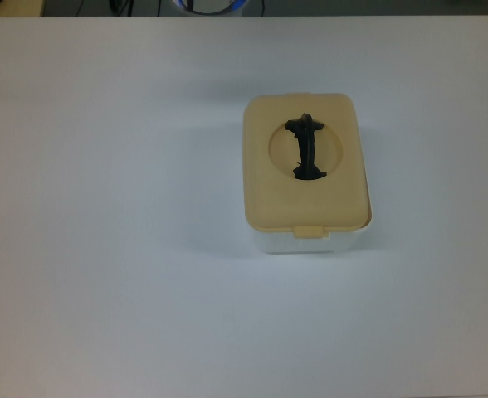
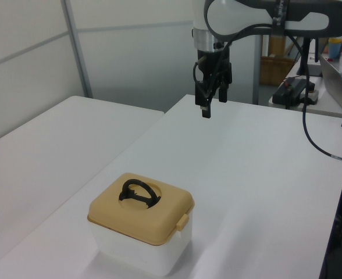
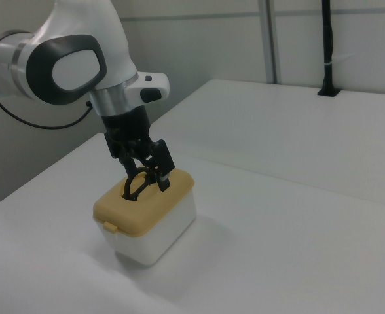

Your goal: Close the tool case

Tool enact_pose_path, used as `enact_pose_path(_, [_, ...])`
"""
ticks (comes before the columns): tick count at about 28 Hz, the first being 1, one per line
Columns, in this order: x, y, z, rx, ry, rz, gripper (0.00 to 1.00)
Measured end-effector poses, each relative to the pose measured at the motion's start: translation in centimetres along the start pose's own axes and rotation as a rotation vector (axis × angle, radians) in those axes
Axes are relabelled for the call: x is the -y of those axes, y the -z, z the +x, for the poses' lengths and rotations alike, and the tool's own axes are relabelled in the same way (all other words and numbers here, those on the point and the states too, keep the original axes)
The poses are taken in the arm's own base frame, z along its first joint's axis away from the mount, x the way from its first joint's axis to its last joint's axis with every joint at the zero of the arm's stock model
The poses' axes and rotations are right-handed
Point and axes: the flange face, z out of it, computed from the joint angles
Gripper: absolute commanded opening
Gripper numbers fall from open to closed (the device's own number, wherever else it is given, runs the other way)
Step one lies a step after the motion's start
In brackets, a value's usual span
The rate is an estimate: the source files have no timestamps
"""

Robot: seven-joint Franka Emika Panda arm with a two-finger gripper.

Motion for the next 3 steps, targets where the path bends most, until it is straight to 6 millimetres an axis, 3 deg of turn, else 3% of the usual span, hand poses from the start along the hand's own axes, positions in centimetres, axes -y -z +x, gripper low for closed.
enact_pose_path(3, [0.00,0.00,0.00,0.000,0.000,0.000,1.00])
